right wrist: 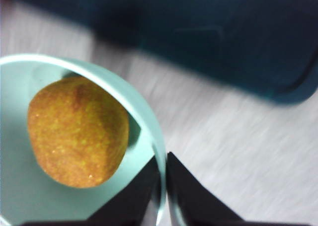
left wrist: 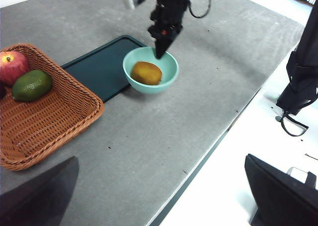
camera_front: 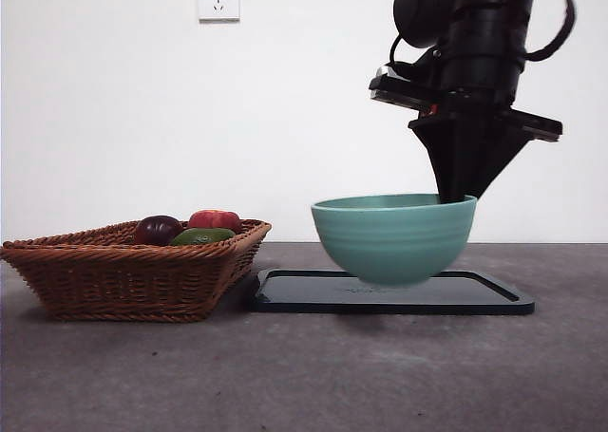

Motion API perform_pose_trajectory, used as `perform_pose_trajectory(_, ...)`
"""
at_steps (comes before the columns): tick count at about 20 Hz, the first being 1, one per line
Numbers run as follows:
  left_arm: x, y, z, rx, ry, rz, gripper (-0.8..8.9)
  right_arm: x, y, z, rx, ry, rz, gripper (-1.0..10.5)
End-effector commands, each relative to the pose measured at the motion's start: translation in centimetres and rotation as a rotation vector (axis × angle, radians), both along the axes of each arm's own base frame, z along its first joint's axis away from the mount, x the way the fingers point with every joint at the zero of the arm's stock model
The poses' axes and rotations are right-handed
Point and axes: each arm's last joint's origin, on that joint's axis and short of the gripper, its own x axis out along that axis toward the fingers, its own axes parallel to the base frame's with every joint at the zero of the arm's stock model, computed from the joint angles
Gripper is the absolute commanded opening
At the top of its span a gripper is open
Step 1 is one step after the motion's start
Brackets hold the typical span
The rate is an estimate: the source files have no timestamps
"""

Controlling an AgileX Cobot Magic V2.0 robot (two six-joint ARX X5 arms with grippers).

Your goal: Pick up the wifruite, put it on the bowl, pick up the plate, put it on desk

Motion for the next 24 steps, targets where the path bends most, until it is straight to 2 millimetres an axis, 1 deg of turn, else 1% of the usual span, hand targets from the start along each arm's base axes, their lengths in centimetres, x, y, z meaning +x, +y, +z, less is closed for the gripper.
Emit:
perform_pose_trajectory(1,-0.1,0.1,0.3,-0.01,-0.021,-0.008,5.32,2.5,0.3,0.0,0.004,-0.016,0.008,0.1)
perform_pose_trajectory(4,-0.1,0.1,0.3,-0.01,-0.021,-0.008,5.32,5.6,0.2,-0.4,0.0,-0.014,-0.005,0.1)
perform_pose_trajectory(6,-0.1,0.1,0.3,-0.01,-0.021,-0.008,5.32,7.2,0.3,-0.9,0.004,-0.016,-0.017,0.1)
perform_pose_trajectory(9,-0.1,0.1,0.3,-0.009,-0.021,-0.008,5.32,9.4,0.6,-2.5,0.045,-0.002,-0.025,0.1)
perform_pose_trajectory(12,-0.1,0.1,0.3,-0.009,-0.021,-0.008,5.32,10.1,0.7,-4.1,0.034,0.022,-0.031,0.1)
perform_pose_trajectory(15,-0.1,0.1,0.3,-0.009,-0.021,-0.008,5.32,10.2,0.7,-4.3,0.031,0.021,-0.028,0.1)
perform_pose_trajectory(16,-0.1,0.1,0.3,-0.009,-0.021,-0.008,5.32,10.2,0.7,-4.3,0.029,0.021,-0.034,0.3)
perform_pose_trajectory(17,-0.1,0.1,0.3,-0.009,-0.021,-0.008,5.32,10.2,0.7,-4.3,0.021,0.017,-0.036,1.2)
perform_pose_trajectory(18,-0.1,0.1,0.3,-0.009,-0.021,-0.008,5.32,10.3,0.5,-4.1,0.0,0.011,-0.042,2.6)
perform_pose_trajectory(19,-0.1,0.1,0.3,-0.009,-0.021,-0.008,5.32,10.3,0.4,-3.6,-0.023,0.004,-0.046,3.5)
perform_pose_trajectory(20,-0.1,0.1,0.3,-0.009,-0.021,-0.008,5.32,10.3,0.3,-2.4,-0.051,-0.009,-0.047,4.0)
perform_pose_trajectory(21,-0.1,0.1,0.3,-0.009,-0.021,-0.008,5.32,10.4,0.2,-1.0,-0.075,-0.026,-0.048,4.2)
perform_pose_trajectory(24,-0.1,0.1,0.3,-0.01,-0.021,-0.008,5.32,9.6,0.4,4.1,-0.07,-0.073,-0.031,5.5)
